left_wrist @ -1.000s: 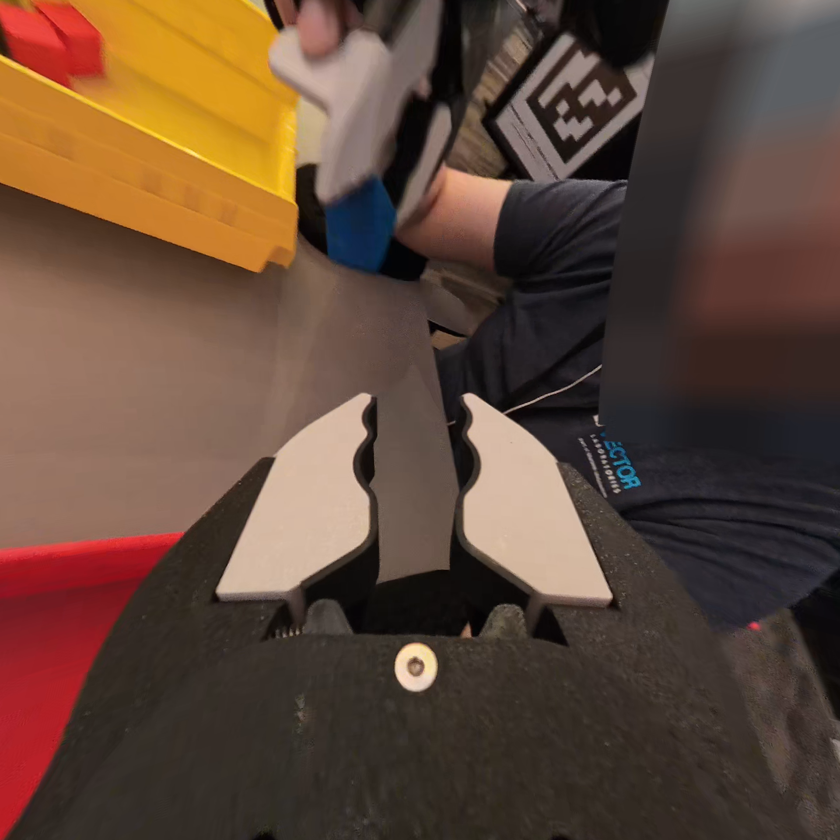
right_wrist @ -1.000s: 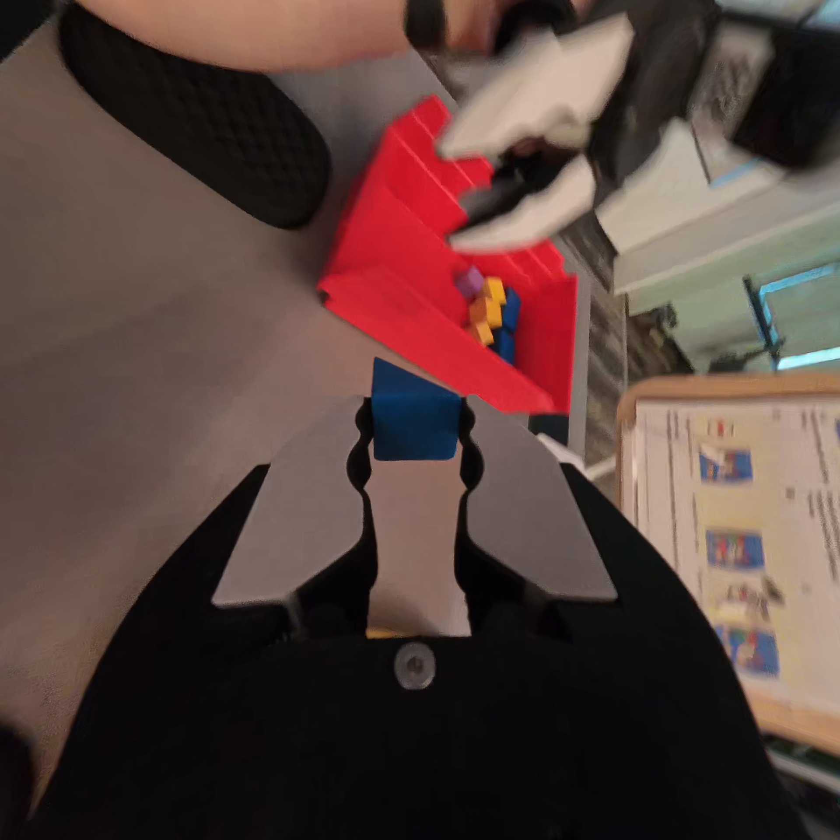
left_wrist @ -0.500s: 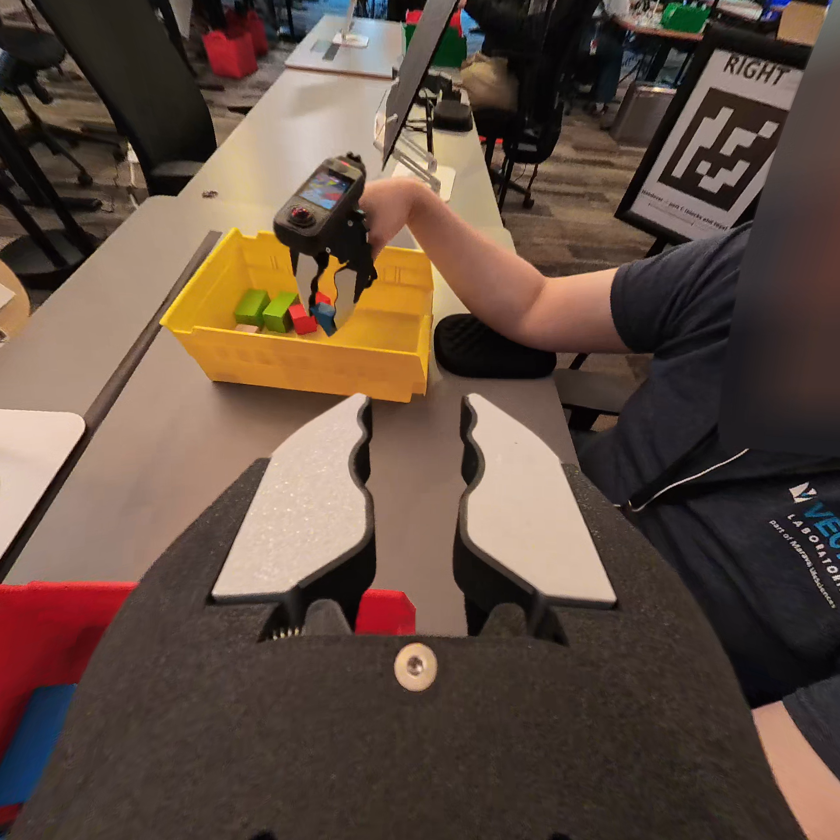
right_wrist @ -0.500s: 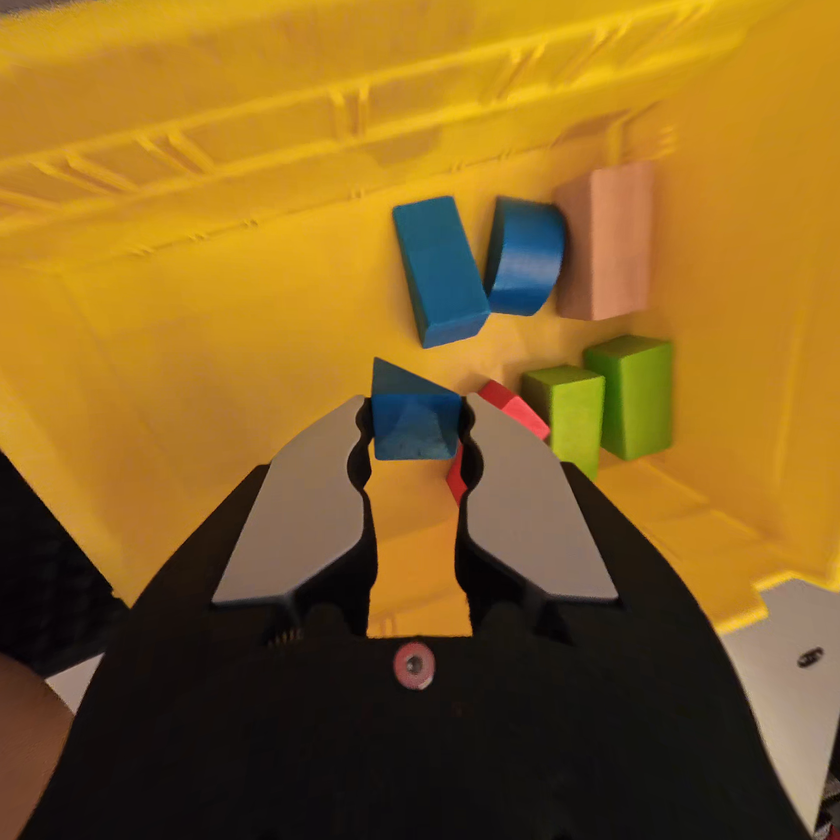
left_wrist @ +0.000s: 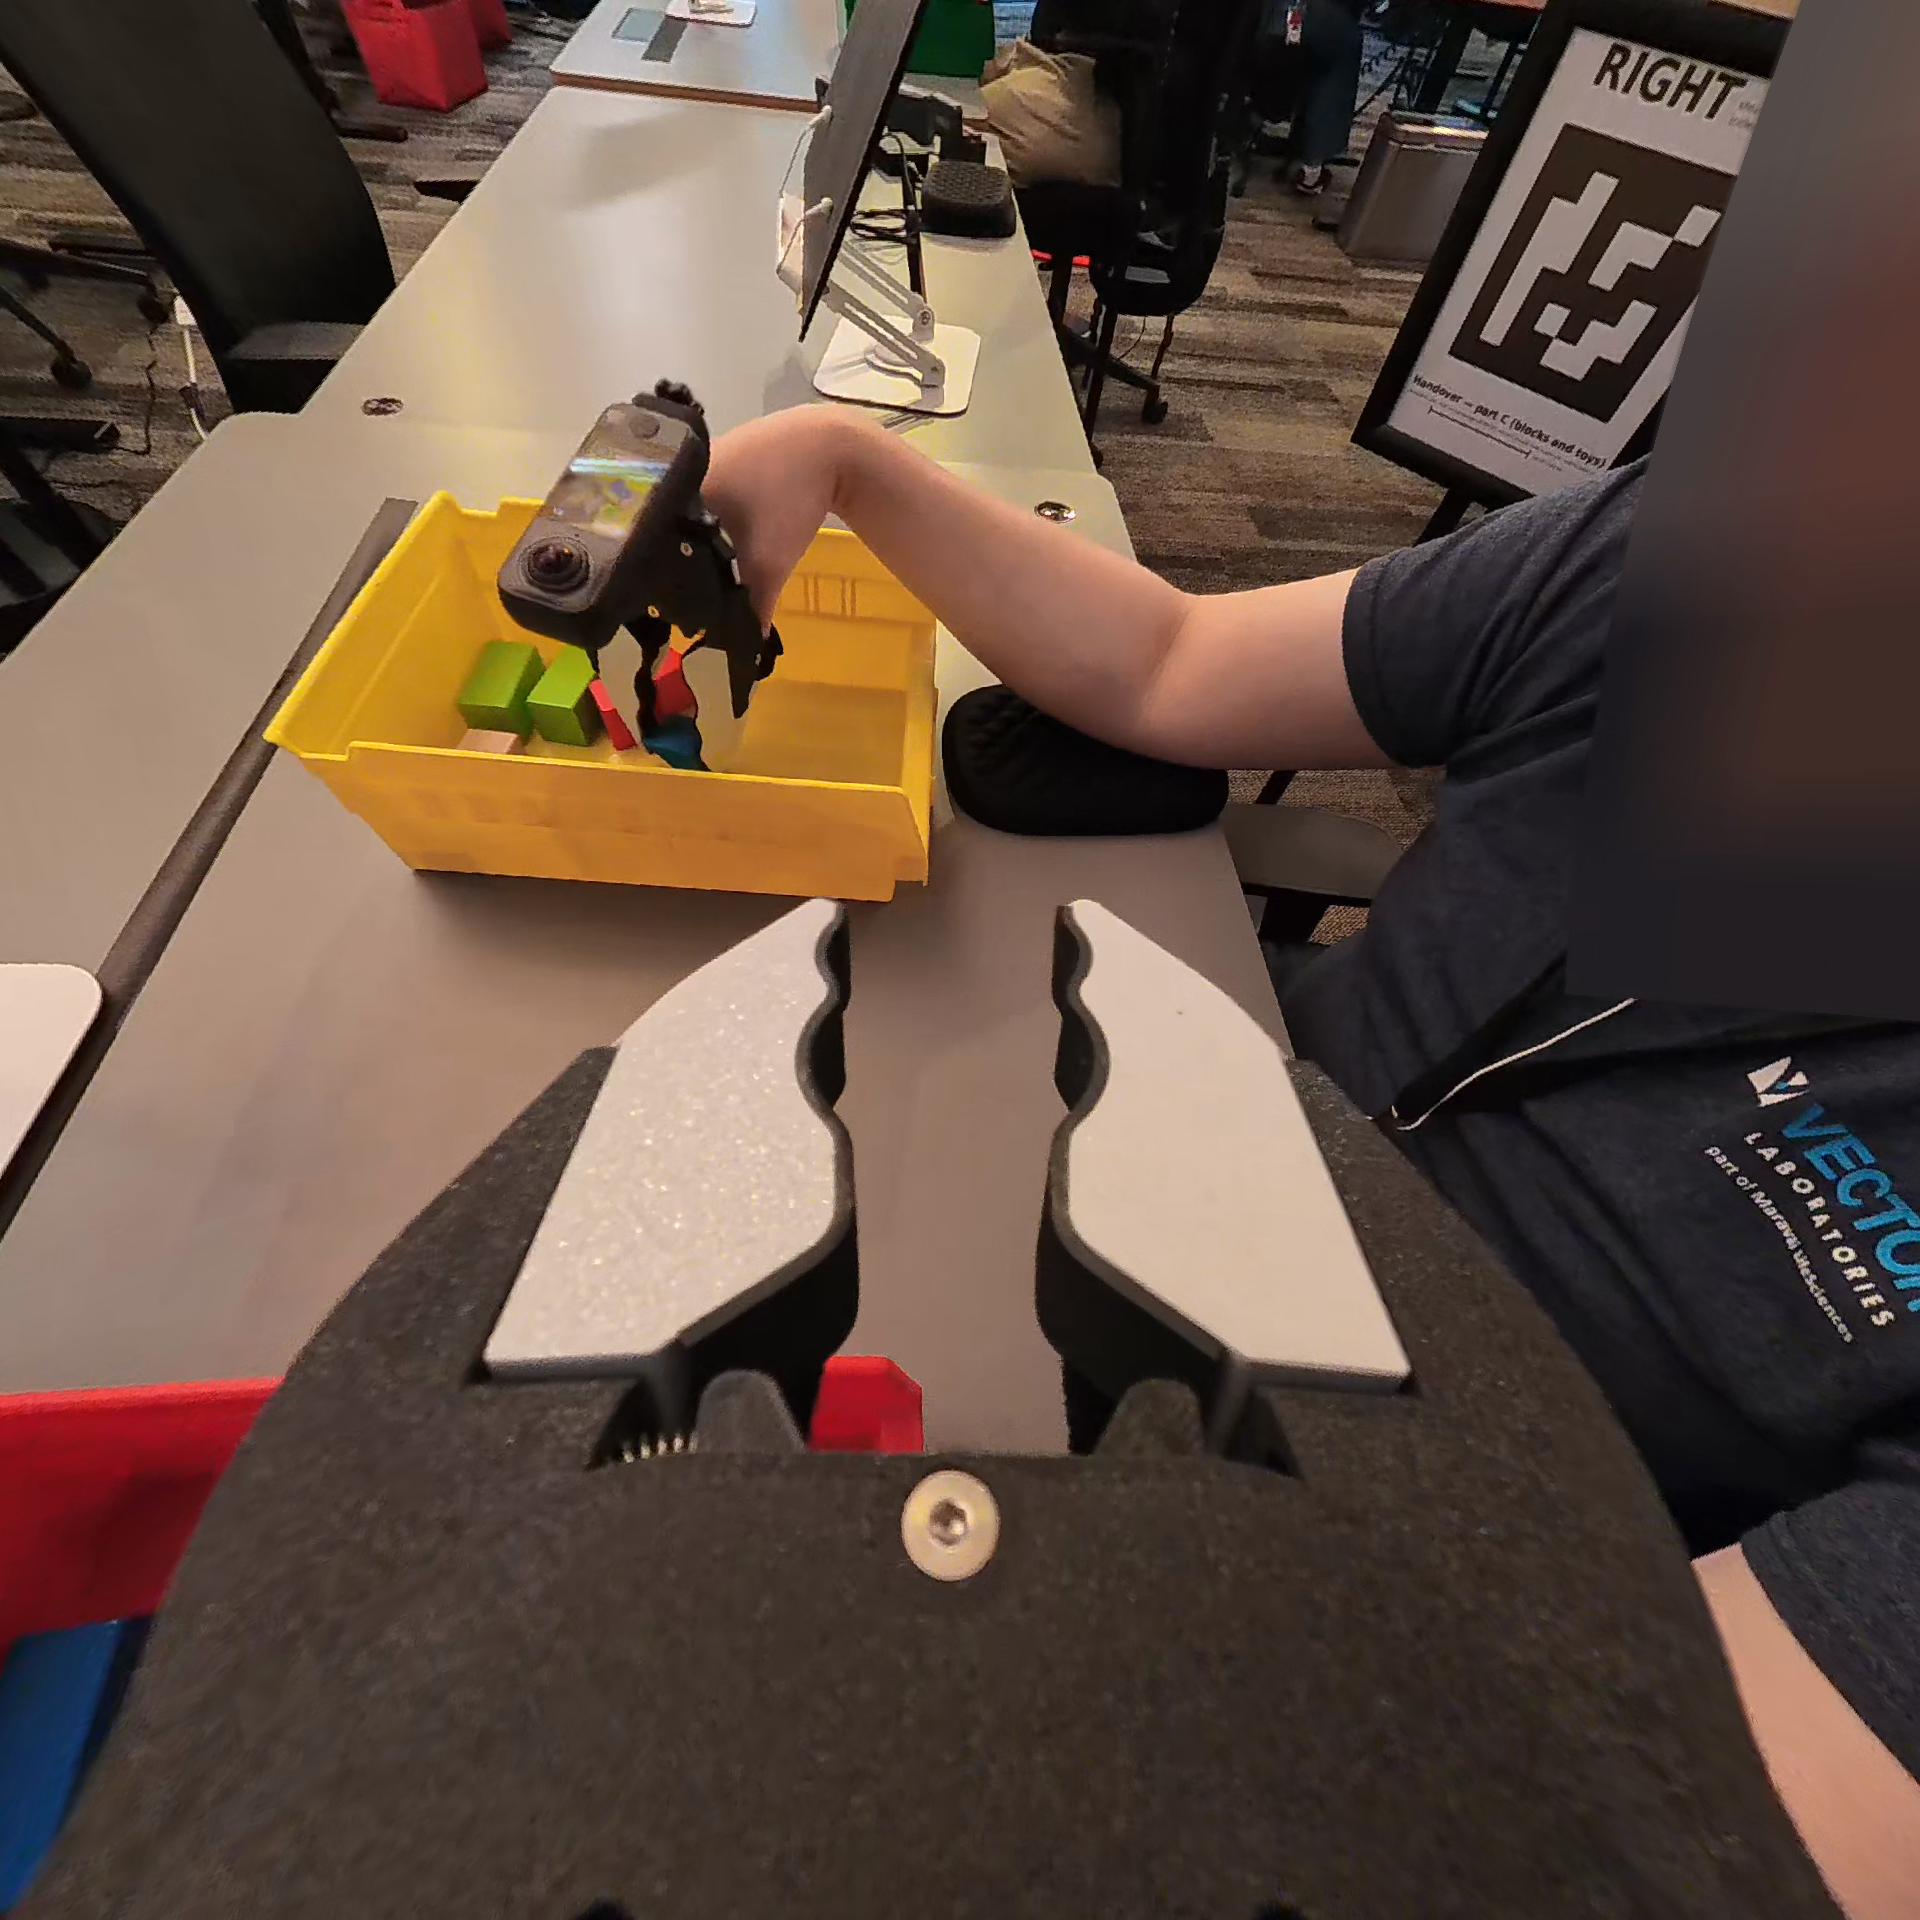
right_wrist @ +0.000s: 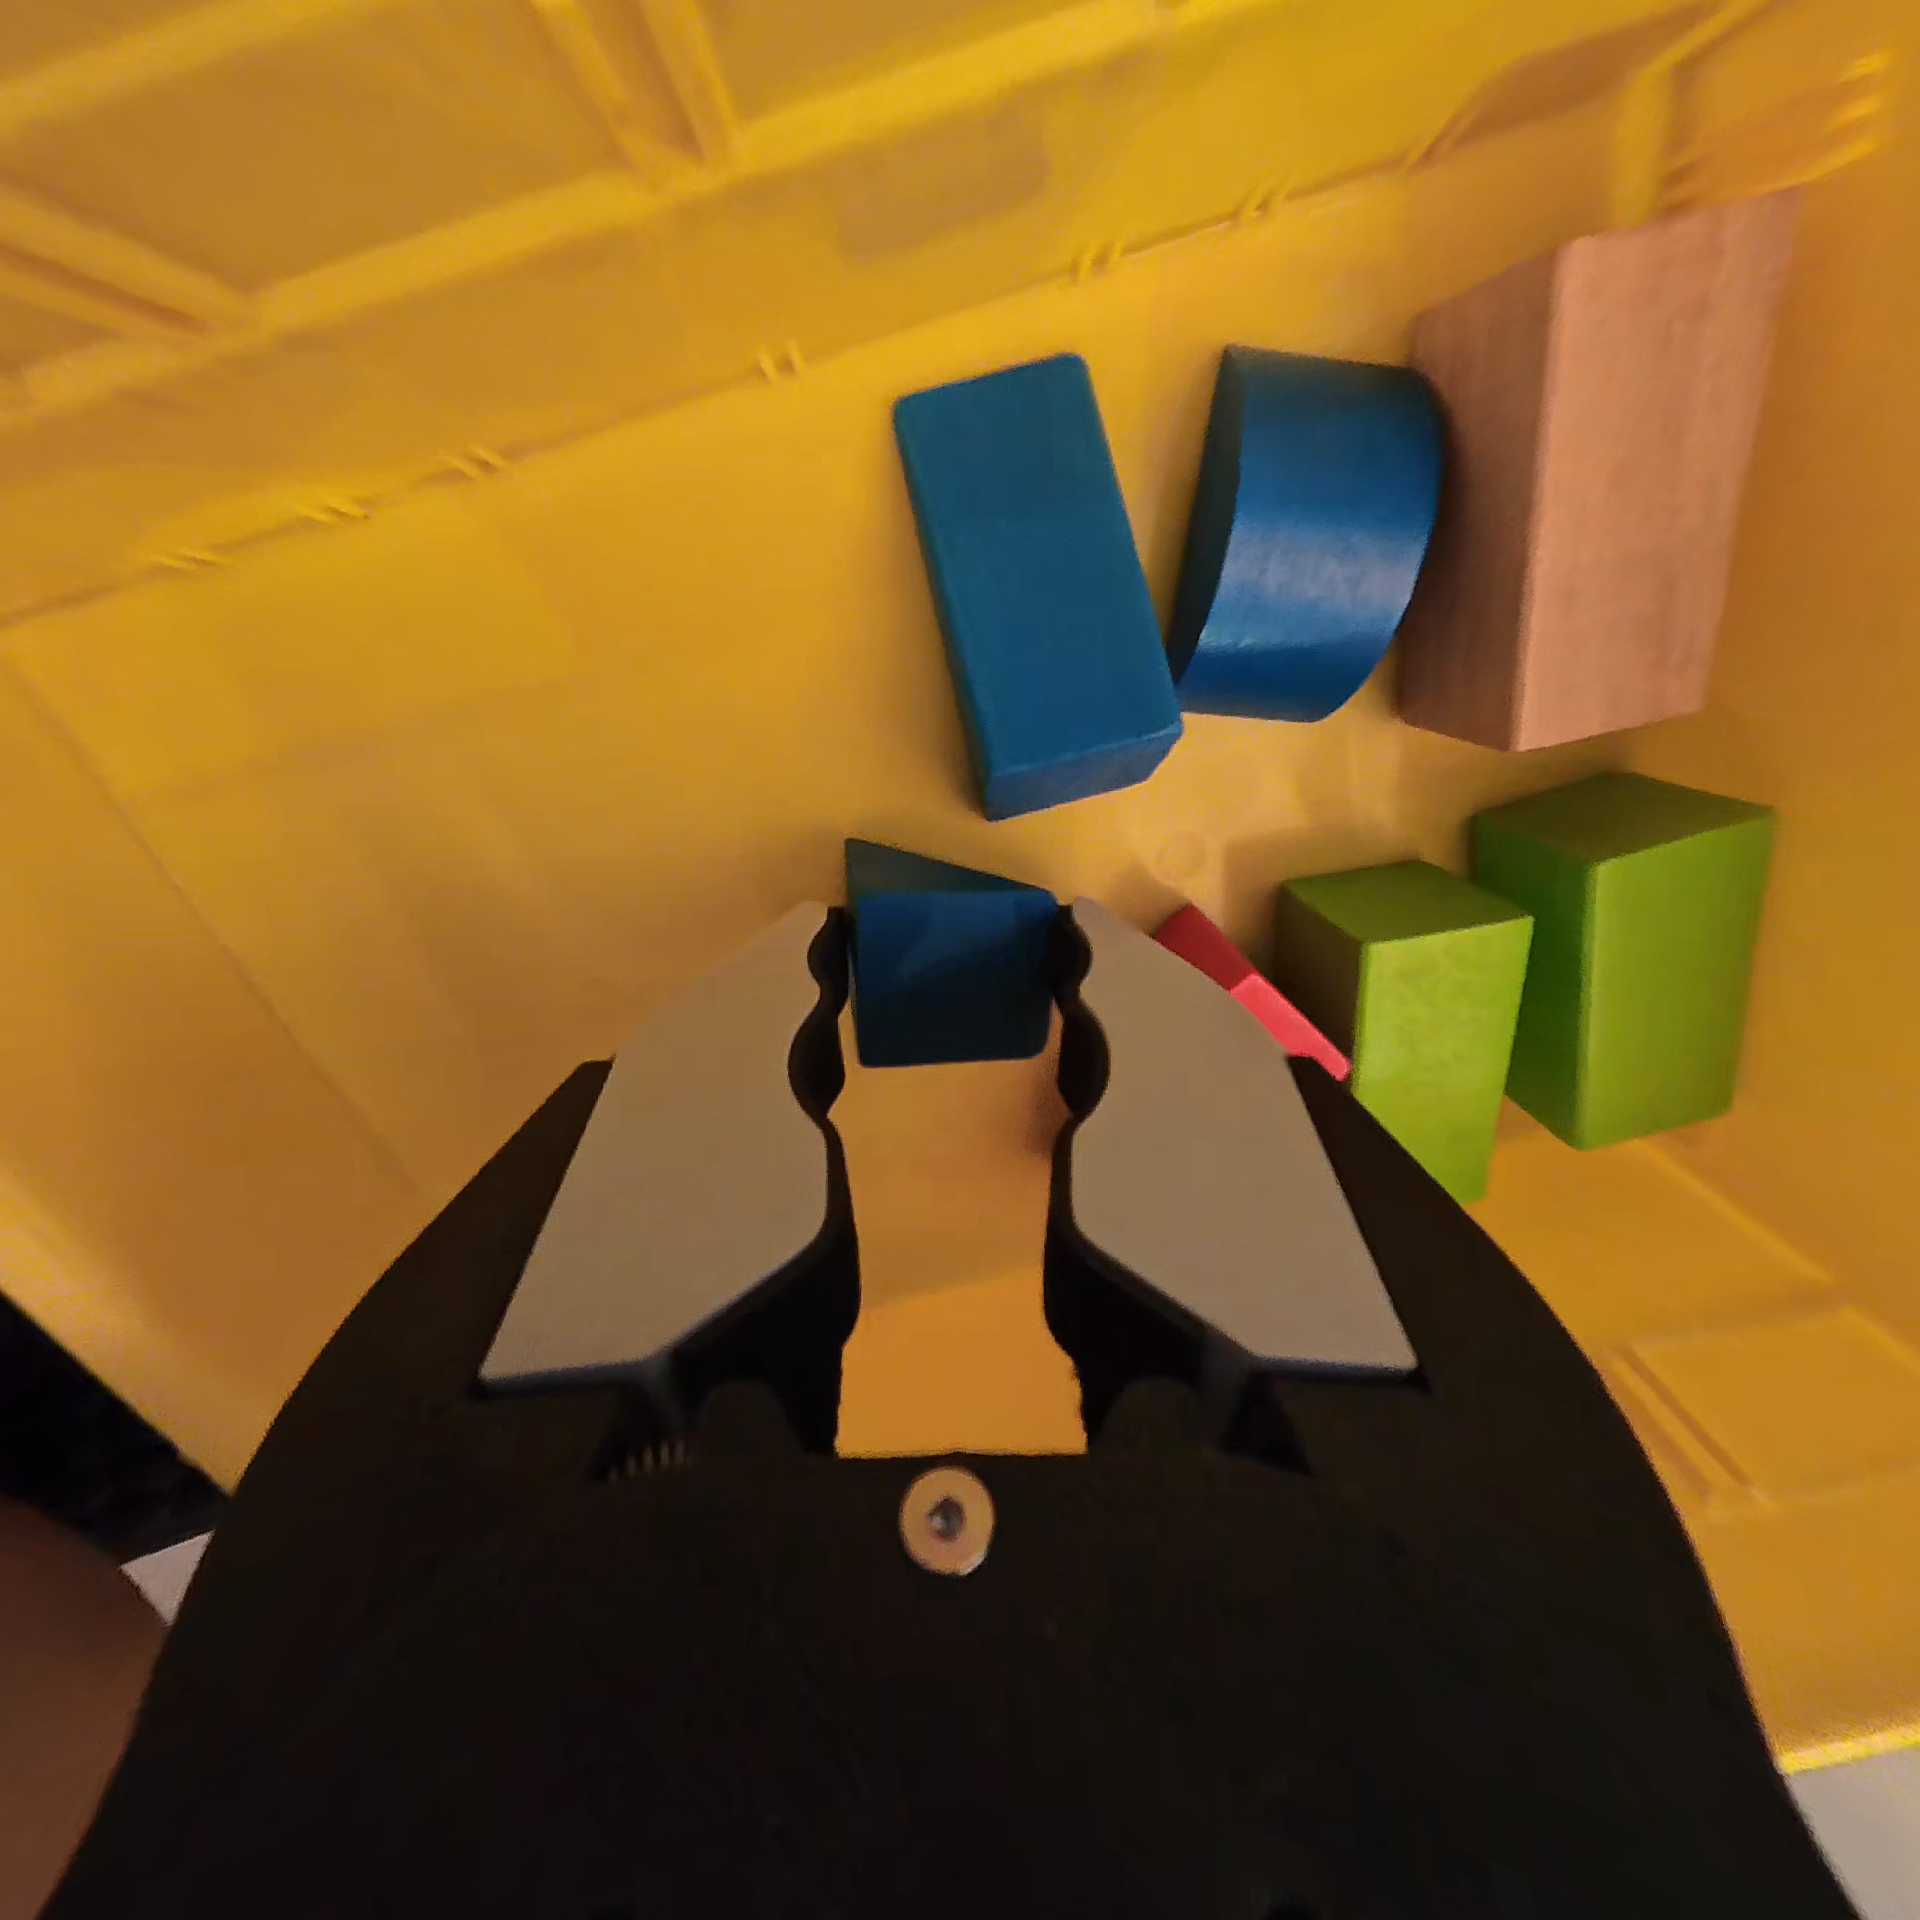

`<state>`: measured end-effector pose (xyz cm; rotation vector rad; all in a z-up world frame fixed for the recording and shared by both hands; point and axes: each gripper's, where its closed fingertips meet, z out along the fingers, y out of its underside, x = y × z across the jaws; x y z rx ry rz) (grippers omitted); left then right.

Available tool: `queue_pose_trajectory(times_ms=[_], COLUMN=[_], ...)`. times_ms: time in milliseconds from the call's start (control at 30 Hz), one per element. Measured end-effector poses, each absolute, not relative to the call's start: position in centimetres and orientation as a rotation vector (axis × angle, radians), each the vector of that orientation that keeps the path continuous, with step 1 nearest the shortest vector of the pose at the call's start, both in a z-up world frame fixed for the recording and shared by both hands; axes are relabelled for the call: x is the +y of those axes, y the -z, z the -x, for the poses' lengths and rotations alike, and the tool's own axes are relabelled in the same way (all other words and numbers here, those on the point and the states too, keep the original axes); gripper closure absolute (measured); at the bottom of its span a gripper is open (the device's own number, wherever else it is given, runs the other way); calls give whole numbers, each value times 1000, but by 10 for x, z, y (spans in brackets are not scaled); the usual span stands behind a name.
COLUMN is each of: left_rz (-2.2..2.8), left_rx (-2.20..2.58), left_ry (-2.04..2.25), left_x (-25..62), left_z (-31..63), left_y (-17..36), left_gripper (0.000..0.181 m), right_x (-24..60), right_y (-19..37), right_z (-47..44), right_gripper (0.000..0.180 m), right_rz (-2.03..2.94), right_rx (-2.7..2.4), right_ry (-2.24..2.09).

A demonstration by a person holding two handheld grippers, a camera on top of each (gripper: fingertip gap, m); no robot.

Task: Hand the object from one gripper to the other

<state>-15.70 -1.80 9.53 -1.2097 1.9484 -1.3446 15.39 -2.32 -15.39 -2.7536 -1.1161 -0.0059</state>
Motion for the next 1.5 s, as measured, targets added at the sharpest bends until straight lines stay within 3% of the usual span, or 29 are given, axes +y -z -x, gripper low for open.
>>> queue_pose_trajectory(times_ms=[900, 1100, 1300, 1500], left_rz=[1245, 1363, 1802, 2058], left_rx=[1970, 1817, 1543, 1508], left_ry=[1325, 1174, 846, 523], left_x=[-15, 27, 122, 183], left_z=[158, 166, 192, 192], left_y=[-89, -88, -44, 32], left_gripper=[144, 144, 127, 127], right_x=[-15, -13, -1, -5], right_y=[158, 150, 102, 74], right_z=[-158, -155, -142, -132], right_gripper=[133, 133, 133, 133], right_rz=[2708, 2666, 2460, 2370], right_rx=[-1150, -1167, -1150, -1179], right_ry=[62, 85, 174, 253])
